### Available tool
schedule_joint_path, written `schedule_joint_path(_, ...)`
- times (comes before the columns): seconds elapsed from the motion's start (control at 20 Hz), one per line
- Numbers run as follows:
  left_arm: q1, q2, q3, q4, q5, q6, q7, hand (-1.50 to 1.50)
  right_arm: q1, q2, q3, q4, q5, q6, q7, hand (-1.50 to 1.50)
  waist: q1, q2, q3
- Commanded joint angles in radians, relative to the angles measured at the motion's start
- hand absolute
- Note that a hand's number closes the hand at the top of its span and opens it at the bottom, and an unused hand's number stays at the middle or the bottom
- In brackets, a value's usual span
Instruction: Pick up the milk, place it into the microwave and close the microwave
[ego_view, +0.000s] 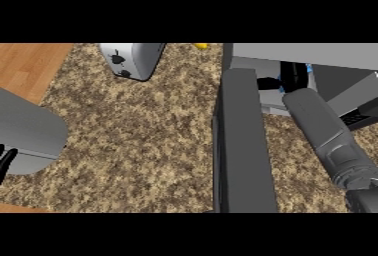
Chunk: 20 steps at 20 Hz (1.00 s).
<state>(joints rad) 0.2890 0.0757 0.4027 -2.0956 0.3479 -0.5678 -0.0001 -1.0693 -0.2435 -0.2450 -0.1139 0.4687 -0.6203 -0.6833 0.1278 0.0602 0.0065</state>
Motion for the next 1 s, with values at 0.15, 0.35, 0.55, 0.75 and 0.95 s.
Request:
schedule_joint_path(0.15,0.002,-0.028,-0.082,-0.01,-0.015,-0.041,0.0,-1.5,0.045,0.031,-0.085,-0.016,-0.095,0.171,-0.115,-1.5,-0.03,-0.013,0.0)
schedule_joint_path(0.35,-0.043,-0.011,-0.1,0.015,-0.015,-0.045,0.016,-1.5,0.068,0.023,-0.127,-0.017,-0.142,0.283,-0.167,-1.5,-0.052,-0.016,-0.001)
schedule_joint_path(0.55,-0.02,-0.029,-0.129,0.026,-0.029,-0.07,0.002,-1.5,0.125,0.051,-0.162,-0.005,-0.184,0.364,-0.206,-1.5,-0.066,-0.031,-0.003)
schedule_joint_path(0.75,-0.004,-0.038,-0.17,-0.004,-0.036,-0.082,0.023,1.5,0.13,0.044,-0.198,-0.004,-0.229,0.484,-0.201,-1.5,-0.071,-0.038,-0.003)
schedule_joint_path(0.95,-0.046,-0.075,-0.295,0.033,-0.122,-0.003,0.035,1.5,0.213,0.054,-0.191,-0.011,-0.237,0.611,-0.273,-1.5,-0.101,-0.046,-0.004)
